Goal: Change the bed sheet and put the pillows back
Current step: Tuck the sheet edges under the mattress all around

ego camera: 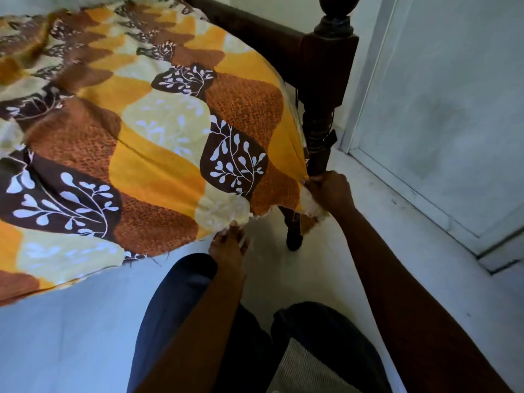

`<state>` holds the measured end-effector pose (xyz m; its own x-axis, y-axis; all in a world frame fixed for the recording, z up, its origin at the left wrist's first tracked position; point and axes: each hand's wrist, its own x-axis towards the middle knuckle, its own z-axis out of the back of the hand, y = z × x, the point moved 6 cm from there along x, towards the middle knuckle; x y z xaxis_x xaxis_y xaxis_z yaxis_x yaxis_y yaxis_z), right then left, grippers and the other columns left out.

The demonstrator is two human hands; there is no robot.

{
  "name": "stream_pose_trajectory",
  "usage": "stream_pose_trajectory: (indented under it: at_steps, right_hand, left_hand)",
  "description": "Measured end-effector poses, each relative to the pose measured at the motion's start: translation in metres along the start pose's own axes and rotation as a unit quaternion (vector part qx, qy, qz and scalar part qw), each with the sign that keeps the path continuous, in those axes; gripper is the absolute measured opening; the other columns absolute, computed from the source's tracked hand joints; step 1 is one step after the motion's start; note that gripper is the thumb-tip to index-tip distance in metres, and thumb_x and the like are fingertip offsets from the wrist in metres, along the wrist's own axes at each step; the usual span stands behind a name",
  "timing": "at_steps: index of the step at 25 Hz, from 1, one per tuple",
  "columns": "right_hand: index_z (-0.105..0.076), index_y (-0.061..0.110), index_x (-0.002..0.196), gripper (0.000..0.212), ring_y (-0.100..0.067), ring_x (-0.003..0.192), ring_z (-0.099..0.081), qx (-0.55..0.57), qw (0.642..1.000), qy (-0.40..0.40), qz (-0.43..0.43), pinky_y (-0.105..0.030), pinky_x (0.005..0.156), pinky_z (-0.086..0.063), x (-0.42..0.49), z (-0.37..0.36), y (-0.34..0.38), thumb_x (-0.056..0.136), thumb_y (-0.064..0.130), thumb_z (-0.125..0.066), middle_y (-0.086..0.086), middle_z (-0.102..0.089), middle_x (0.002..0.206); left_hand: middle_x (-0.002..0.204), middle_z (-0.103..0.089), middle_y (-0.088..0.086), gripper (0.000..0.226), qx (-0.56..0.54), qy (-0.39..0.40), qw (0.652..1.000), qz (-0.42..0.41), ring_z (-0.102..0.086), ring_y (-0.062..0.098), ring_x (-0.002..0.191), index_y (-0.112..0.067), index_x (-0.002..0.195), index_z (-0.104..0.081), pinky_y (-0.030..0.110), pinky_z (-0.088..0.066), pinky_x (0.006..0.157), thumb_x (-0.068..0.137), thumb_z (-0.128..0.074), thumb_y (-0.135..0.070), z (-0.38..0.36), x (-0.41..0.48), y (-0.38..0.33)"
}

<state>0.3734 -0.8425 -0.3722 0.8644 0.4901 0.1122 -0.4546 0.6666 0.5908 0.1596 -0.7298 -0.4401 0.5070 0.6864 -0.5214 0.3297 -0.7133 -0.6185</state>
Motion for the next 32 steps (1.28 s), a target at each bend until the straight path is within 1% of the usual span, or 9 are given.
stream_pose_trajectory:
  at_steps: [2,4,7,10,14,19,24,28,32]
  right_hand:
    - [-0.068,0.003,0.105,0.035,-0.025,0.087,-0.061,0.017,1.0,-0.01,-0.008,-0.023,0.061,-0.032,-0.001,-0.002,0.0,0.091,0.033,-0.058,-0.016,-0.066,0.099]
    - [-0.066,0.002,0.107,0.035,-0.023,0.09,-0.058,0.028,0.999,-0.036,-0.006,-0.021,0.067,-0.03,-0.005,0.0,0.003,0.09,0.032,-0.059,-0.014,-0.063,0.104]
    - [-0.067,0.0,0.101,0.034,-0.015,0.08,-0.052,0.065,0.996,-0.056,-0.021,-0.018,0.058,-0.026,-0.012,0.002,0.004,0.088,0.03,-0.062,-0.014,-0.062,0.099]
    - [-0.072,-0.001,0.09,0.028,-0.01,0.065,-0.049,0.092,0.994,-0.057,-0.008,-0.016,0.052,-0.029,-0.018,0.004,0.01,0.089,0.025,-0.061,-0.017,-0.068,0.087]
    - [-0.072,-0.003,0.09,0.027,-0.028,0.075,-0.061,0.096,0.993,-0.067,-0.004,-0.015,0.057,-0.031,-0.025,0.011,0.014,0.09,0.021,-0.06,-0.019,-0.069,0.085]
    - [-0.068,0.009,0.091,0.015,-0.002,0.059,-0.054,0.183,0.974,-0.135,-0.018,-0.001,0.056,-0.035,-0.03,0.02,0.015,0.079,0.018,-0.072,-0.003,-0.068,0.08]
    - [-0.073,0.013,0.091,0.012,-0.002,0.061,-0.055,0.194,0.964,-0.181,0.002,0.0,0.06,-0.035,-0.035,0.022,0.019,0.08,0.017,-0.071,-0.005,-0.07,0.077]
    - [-0.074,0.012,0.091,0.013,0.002,0.066,-0.049,0.188,0.962,-0.198,0.03,0.0,0.064,-0.032,-0.036,0.027,0.022,0.08,0.017,-0.071,-0.004,-0.065,0.084]
    - [-0.073,0.008,0.098,0.016,0.006,0.062,-0.049,0.208,0.965,-0.161,-0.009,0.005,0.063,-0.033,-0.03,0.03,0.026,0.084,0.014,-0.067,-0.003,-0.067,0.085]
  left_hand:
    - [0.073,-0.064,0.001,0.018,0.04,-0.015,0.998,0.04,-0.055,0.017,0.073,-0.007,0.091,-0.056,0.029,-0.05,0.061,0.098,-0.041,-0.014,-0.004,-0.005,0.0]
    - [0.067,-0.054,0.004,0.022,0.088,0.004,0.99,0.107,-0.054,0.016,0.059,-0.008,0.077,-0.054,0.026,-0.049,0.052,0.095,-0.051,-0.021,-0.011,-0.023,0.004]
    - [0.056,-0.051,0.001,0.027,0.083,0.087,0.99,0.072,-0.053,0.009,0.044,-0.011,0.071,-0.052,0.018,-0.047,0.045,0.095,-0.047,-0.02,-0.041,-0.049,-0.016]
    - [0.068,-0.068,0.002,0.017,0.009,0.143,0.99,-0.016,-0.067,0.011,0.065,-0.009,0.088,-0.061,0.021,-0.057,0.062,0.096,-0.047,-0.015,-0.08,-0.056,-0.048]
    - [0.101,-0.063,0.01,0.025,-0.06,0.155,0.986,0.015,-0.062,0.02,0.095,-0.007,0.094,-0.058,0.032,-0.049,0.086,0.097,-0.043,-0.026,-0.093,-0.051,-0.053]
    - [0.131,-0.05,0.014,0.053,-0.162,0.166,0.973,0.013,-0.046,0.025,0.125,-0.003,0.131,-0.043,0.039,-0.033,0.109,0.097,-0.033,-0.041,-0.101,-0.059,-0.053]
    - [0.14,-0.043,0.015,0.068,-0.224,0.187,0.956,0.029,-0.039,0.026,0.133,-0.002,0.138,-0.037,0.044,-0.028,0.111,0.093,-0.027,-0.052,-0.106,-0.062,-0.052]
    - [0.126,-0.05,0.008,0.055,-0.242,0.191,0.95,0.05,-0.04,0.025,0.131,-0.008,0.126,-0.046,0.047,-0.025,0.113,0.091,-0.032,-0.048,-0.115,-0.06,-0.051]
    - [0.139,-0.046,0.01,0.055,-0.241,0.201,0.948,0.055,-0.039,0.025,0.133,-0.006,0.128,-0.046,0.047,-0.026,0.112,0.091,-0.033,-0.044,-0.116,-0.059,-0.057]
